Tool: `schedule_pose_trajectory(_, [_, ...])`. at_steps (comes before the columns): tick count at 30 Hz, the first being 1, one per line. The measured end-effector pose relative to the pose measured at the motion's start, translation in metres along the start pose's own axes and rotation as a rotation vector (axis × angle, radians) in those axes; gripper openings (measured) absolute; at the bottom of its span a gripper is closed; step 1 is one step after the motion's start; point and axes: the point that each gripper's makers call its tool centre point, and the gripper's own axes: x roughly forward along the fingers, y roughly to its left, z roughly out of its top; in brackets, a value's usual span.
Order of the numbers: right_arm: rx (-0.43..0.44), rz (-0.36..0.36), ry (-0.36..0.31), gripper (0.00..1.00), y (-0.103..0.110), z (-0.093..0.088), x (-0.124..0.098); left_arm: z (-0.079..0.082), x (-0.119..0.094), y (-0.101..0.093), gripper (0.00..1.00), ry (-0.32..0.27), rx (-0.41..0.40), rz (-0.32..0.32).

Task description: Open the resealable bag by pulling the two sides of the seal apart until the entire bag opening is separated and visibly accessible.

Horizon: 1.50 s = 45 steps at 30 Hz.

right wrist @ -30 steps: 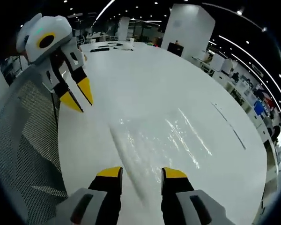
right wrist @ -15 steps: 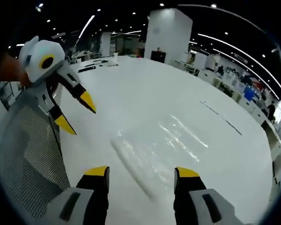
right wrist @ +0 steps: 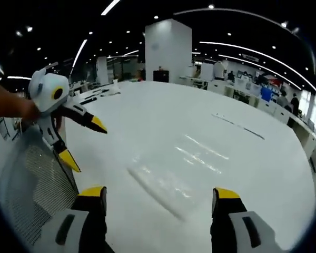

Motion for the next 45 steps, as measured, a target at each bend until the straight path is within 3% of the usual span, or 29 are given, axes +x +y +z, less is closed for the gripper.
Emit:
schedule_pose_trajectory(8, [0.072, -0.026, -0.039, 0.90, 0.007, -0.012, -0.013, -0.013, -0.011, 0.001, 0.86, 0.002, -0.026, 0.041])
schedule_pose_trajectory(16, [0.091, -0.061, -0.076, 0.94, 0.014, -0.010, -0.024, -0.017, -0.019, -0.004, 0.89, -0.020, -0.039, 0.053])
schedule_pose_trajectory(19, [0.028, -0.073, -0.058, 0.96, 0.017, -0.013, -0.025, -0.018, -0.019, -0.008, 0.89, -0.037, -0.045, 0.052])
schedule_pose_trajectory(24, [0.062, -0.094, -0.087, 0.95, 0.019, -0.014, -0.028, -0.018, -0.017, -0.013, 0.88, -0.063, 0.001, 0.072])
schedule_pose_trajectory(28, [0.069, -0.101, -0.081, 0.95, 0.020, -0.019, -0.027, -0.021, -0.015, -0.017, 0.89, -0.045, 0.028, 0.068])
schedule_pose_trajectory(34, [0.068, -0.114, -0.065, 0.92, 0.017, -0.027, -0.027, -0.026, -0.018, -0.013, 0.95, -0.042, -0.022, 0.047])
schedule_pose_trajectory(40, [0.071, -0.125, -0.062, 0.93, 0.015, -0.031, -0.026, -0.036, -0.018, -0.006, 0.99, -0.050, -0.090, 0.069])
schedule_pose_trajectory(45, [0.075, -0.162, -0.074, 0.94, 0.008, -0.032, -0.028, -0.041, -0.013, -0.006, 0.98, -0.039, -0.098, 0.079])
